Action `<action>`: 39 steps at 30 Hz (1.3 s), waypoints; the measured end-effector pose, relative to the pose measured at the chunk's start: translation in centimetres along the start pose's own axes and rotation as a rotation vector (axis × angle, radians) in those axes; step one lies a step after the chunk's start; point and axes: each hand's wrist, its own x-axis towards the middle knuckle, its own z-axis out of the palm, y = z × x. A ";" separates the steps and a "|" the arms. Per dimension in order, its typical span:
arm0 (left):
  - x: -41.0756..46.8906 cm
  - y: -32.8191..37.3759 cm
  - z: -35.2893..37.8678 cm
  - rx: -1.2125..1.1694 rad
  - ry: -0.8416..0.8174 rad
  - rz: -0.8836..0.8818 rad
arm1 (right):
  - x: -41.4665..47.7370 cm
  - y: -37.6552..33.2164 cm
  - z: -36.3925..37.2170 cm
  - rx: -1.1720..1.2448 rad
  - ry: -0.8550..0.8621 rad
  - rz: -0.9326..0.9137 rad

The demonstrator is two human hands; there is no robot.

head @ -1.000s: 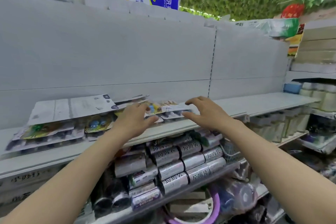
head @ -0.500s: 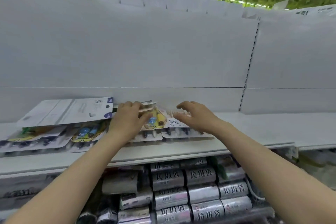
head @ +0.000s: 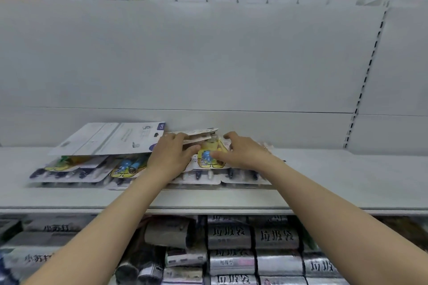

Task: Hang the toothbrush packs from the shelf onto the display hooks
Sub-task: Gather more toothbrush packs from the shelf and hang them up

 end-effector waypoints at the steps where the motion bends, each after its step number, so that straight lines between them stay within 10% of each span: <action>1: 0.0 -0.1 0.2 0.007 -0.005 -0.002 | 0.1 0.0 0.1 0.001 -0.001 0.006; 20: 0.5 2.3 2.0 -0.008 0.009 0.113 | 0.7 3.0 -2.6 0.275 0.158 0.254; 39: 1.5 9.6 -1.4 -0.746 0.359 0.279 | -3.7 7.0 -7.1 0.801 0.534 0.091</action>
